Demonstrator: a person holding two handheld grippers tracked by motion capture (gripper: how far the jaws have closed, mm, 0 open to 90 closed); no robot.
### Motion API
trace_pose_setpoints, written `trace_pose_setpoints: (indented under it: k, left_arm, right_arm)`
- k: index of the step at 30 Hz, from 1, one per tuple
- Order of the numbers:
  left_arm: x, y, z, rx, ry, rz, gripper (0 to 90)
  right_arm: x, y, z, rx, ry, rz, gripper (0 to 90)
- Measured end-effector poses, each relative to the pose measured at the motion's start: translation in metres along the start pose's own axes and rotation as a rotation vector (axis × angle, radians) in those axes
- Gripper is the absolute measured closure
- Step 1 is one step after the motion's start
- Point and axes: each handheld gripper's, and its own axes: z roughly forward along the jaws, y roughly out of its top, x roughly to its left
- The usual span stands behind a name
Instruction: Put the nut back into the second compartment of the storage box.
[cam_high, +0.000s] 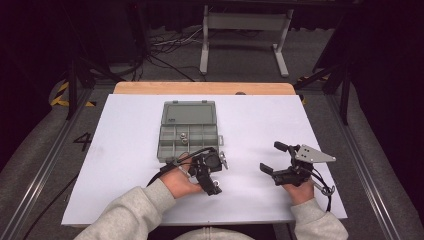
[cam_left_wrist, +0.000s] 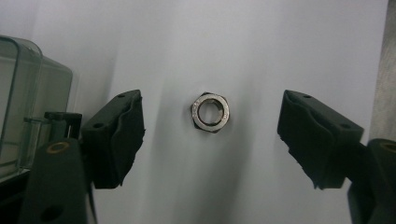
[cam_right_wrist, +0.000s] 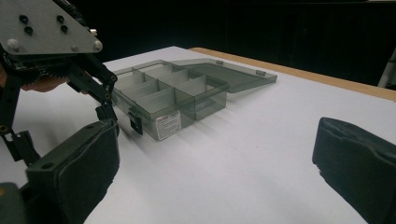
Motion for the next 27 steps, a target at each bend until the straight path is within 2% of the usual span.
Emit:
trace_pose_setpoints:
  k: [4,8,9,11,13,16,21,27]
  left_arm:
    - [0.0005,-0.0007,0.0025,-0.005,-0.01,-0.007,33.6]
    - [-0.0009,-0.0004,0.0056,0.008,0.005,0.002,44.2]
    - [-0.0013,-0.0003,0.0062,0.013,0.012,0.011,44.2]
    - [-0.0023,-0.0002,0.0076,0.019,0.022,0.028,50.2]
    - [-0.004,0.0,0.0077,0.028,0.034,0.028,57.8]
    - [-0.005,0.0004,0.0082,0.029,0.035,0.041,66.9]
    - [-0.0084,0.0014,0.0088,0.049,0.054,0.058,69.5]
    - [-0.009,0.0016,0.0022,0.037,0.052,0.06,69.6]
  right_arm:
    - [-0.0002,-0.0003,0.0003,0.002,-0.002,0.001,1.2]
    - [-0.0002,-0.0006,0.0008,0.007,-0.005,0.005,1.5]
    - [-0.0002,-0.0006,0.0008,0.007,-0.005,0.005,1.5]
    - [-0.0003,-0.0006,0.0008,0.007,-0.006,0.005,1.5]
    - [-0.0003,-0.0006,0.0008,0.008,-0.007,0.004,1.6]
    - [-0.0003,-0.0008,0.001,0.011,-0.013,0.003,1.9]
    - [0.0001,-0.0008,0.0016,0.017,-0.016,-0.001,2.1]
    - [0.0,-0.0009,0.0016,0.018,-0.02,-0.002,2.1]
